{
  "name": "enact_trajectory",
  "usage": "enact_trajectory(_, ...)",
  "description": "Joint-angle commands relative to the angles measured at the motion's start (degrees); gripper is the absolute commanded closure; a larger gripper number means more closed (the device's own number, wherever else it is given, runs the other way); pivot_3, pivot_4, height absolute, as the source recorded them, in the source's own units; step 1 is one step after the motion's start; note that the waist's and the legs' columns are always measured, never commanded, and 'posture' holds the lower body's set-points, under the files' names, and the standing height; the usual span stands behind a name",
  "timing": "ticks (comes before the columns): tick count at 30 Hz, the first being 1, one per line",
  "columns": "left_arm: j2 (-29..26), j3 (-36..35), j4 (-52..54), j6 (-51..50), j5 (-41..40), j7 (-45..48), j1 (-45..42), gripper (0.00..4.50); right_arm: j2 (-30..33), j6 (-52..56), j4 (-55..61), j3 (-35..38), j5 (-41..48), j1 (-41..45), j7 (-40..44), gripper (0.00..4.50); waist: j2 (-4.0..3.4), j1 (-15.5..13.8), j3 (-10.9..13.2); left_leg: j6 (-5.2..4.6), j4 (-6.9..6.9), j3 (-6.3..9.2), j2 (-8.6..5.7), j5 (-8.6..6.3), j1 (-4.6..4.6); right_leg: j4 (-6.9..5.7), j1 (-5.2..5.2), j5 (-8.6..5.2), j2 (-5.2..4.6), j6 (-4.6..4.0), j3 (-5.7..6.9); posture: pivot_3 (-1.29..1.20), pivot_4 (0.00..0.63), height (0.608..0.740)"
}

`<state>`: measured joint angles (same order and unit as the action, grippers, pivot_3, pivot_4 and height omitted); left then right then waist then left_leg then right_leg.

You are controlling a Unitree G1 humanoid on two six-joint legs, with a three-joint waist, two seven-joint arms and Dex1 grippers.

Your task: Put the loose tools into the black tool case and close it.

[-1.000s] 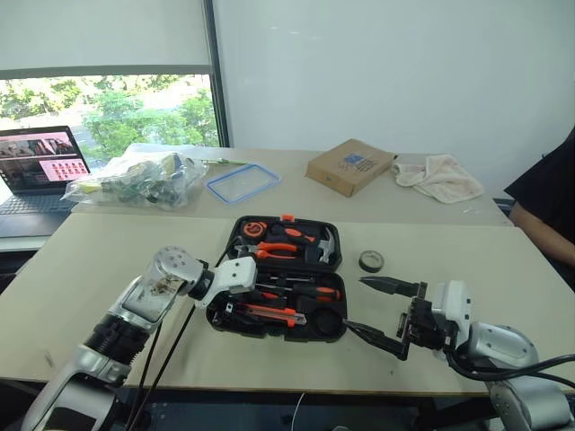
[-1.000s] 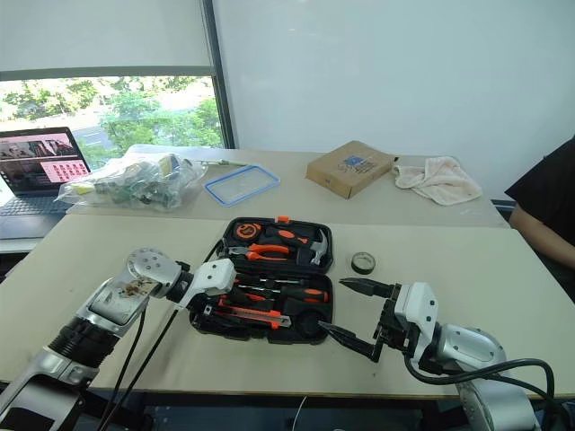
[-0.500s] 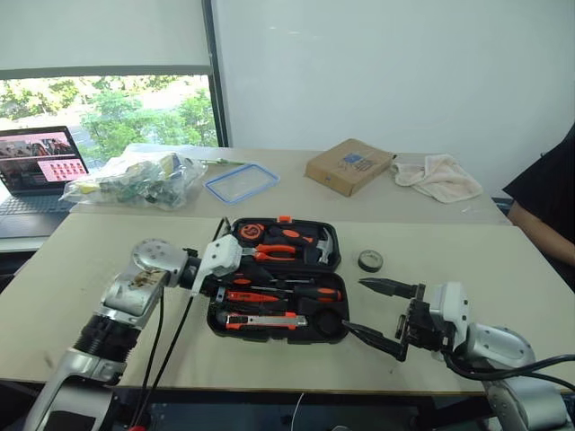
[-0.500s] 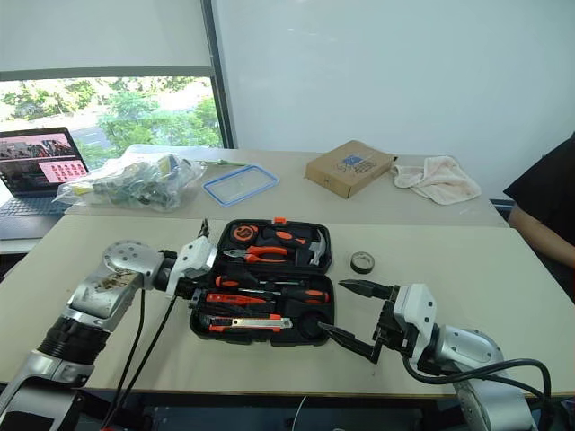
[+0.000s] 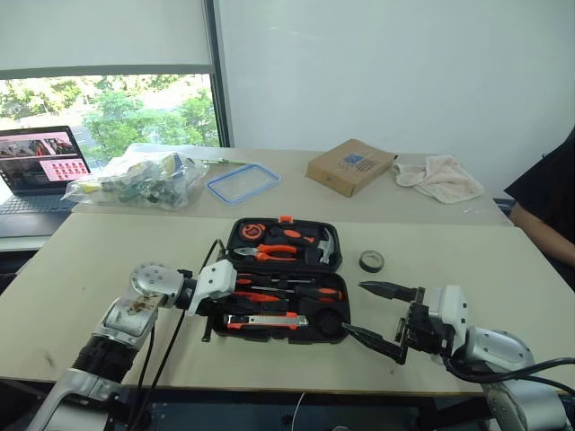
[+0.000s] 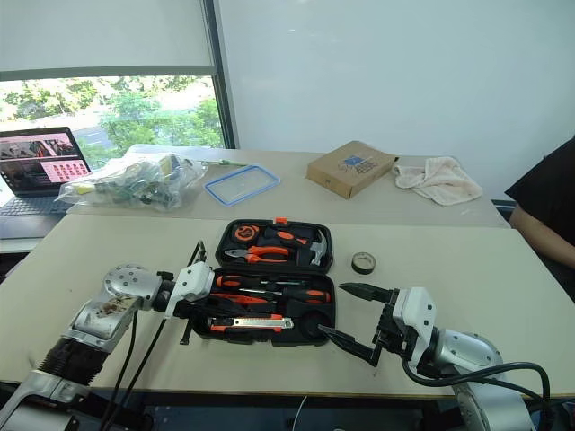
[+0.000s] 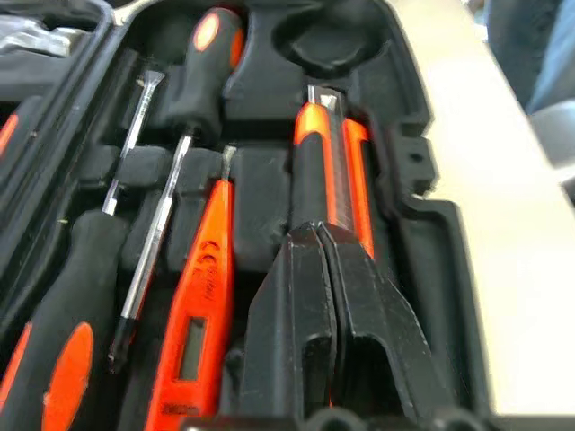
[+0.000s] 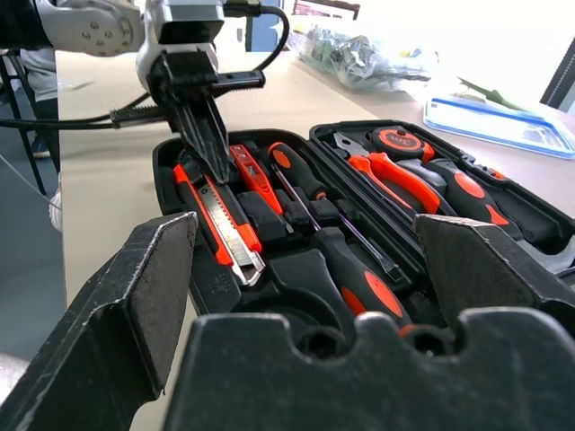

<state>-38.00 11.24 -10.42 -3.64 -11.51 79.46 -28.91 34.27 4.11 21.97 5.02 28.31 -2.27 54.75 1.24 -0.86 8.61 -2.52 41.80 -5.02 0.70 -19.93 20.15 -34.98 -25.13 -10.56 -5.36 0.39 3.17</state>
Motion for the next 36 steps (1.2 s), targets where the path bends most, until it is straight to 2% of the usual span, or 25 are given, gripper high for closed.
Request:
enact_trajectory(1, 0.0, 1.6, -1.9, 1.3, 2.2, -0.3, 0.2, 4.43, 0.2, -0.3, 2.3, 1.0, 0.8, -0.4, -0.4, 0.0, 0.0, 0.0, 0.0, 0.0, 0.0, 0.0, 0.0, 0.0, -0.02, 0.0, 0.02, 0.0, 0.0, 0.0, 0.0, 0.0, 0.15, 0.74)
enact_trajectory(7, -0.4, 4.4, -3.1, 1.7, 5.3, -0.6, 1.2, 4.43, 0.4, -0.1, 2.5, 1.5, 0.9, -0.9, -0.8, 0.0, -0.03, 0.0, 0.0, -0.02, 0.0, -0.06, 0.02, -0.01, -0.31, -0.03, 0.2, 0.0, 0.0, 0.0, -0.11, 0.0, 0.15, 0.74)
enact_trajectory(12, -0.3, 7.7, -3.6, -5.2, 9.9, -4.8, 1.7, 4.43, 0.6, -0.1, 2.6, 2.1, 0.8, -1.7, -1.2, 0.0, -0.16, 0.1, -0.1, -0.55, -0.04, -0.1, 0.05, -0.32, -0.88, 0.0, 0.75, -0.02, 0.02, 0.01, -0.18, 0.0, 0.15, 0.74)
enact_trajectory(15, 0.9, 8.0, -3.3, -7.7, 8.7, -5.2, 2.1, 4.43, 0.8, 0.5, 3.1, 2.2, 1.0, -1.8, -1.8, 0.0, -0.45, 0.0, -0.4, -0.6, -0.04, -0.15, 0.06, -0.36, -1.06, 0.02, 0.94, -0.06, -0.01, 0.08, -0.27, 0.0, 0.15, 0.74)
enact_trajectory(18, 2.0, 6.6, -2.9, -4.9, 7.3, -5.8, 2.2, 4.43, 1.4, 0.9, 3.5, 2.8, 1.3, -2.1, -1.7, 0.0, -0.56, -0.1, -0.5, -0.63, -0.04, -0.23, 0.03, -0.37, -1.11, 0.0, 0.96, -0.09, -0.02, 0.13, -0.46, 0.0, 0.15, 0.74)
enact_trajectory(23, 3.3, -3.5, -1.0, 1.2, -2.2, -5.3, 4.1, 4.43, 3.1, 2.0, 4.4, 8.0, 3.6, -5.3, -1.9, 0.0, -0.54, -0.1, -0.4, -0.6, -0.03, -0.23, 0.04, -0.35, -0.99, -0.02, 0.81, -0.05, -0.01, 0.08, -0.57, 0.0, 0.15, 0.74)
enact_trajectory(26, 3.1, -9.2, 0.3, 4.5, -6.2, -6.2, 6.1, 3.78, 4.4, 2.1, 4.7, 11.2, 4.2, -8.6, -1.2, 0.0, -0.46, 0.1, -0.4, -0.53, -0.03, -0.22, 0.07, -0.31, -0.81, -0.03, 0.59, -0.05, 0.03, 0.08, -0.56, 0.0, 0.15, 0.74)
enact_trajectory(28, 0.8, -12.5, 0.4, 5.8, -8.3, -4.6, 8.1, 3.09, 4.8, 1.7, 4.0, 14.3, 3.8, -11.9, -1.1, 0.0, -0.45, 0.2, -0.4, -0.44, -0.05, -0.2, 0.11, -0.26, -0.78, -0.02, 0.54, -0.07, 0.07, 0.06, -0.52, 0.0, 0.15, 0.74)
enact_trajectory(32, -5.0, -19.8, 0.3, 1.3, -15.2, 0.3, 14.0, 1.77, 4.4, -1.9, -1.7, 18.6, -1.9, -18.3, -2.6, 0.0, -0.45, 0.4, -0.4, -0.32, -0.19, -0.28, 0.11, -0.35, -0.8, 0.03, 0.49, -0.21, 0.07, 0.13, -0.55, 0.0, 0.15, 0.74)
enact_trajectory(36, -6.9, -24.3, -3.1, 2.8, -16.0, 0.0, 18.2, 0.28, 4.4, -4.6, -6.4, 17.3, -5.9, -15.8, -4.1, 0.0, -0.47, 0.5, -0.4, -0.29, -0.18, -0.39, 0.05, -0.55, -0.84, 0.04, 0.49, -0.4, 0.01, 0.35, -0.66, 0.0, 0.15, 0.74)
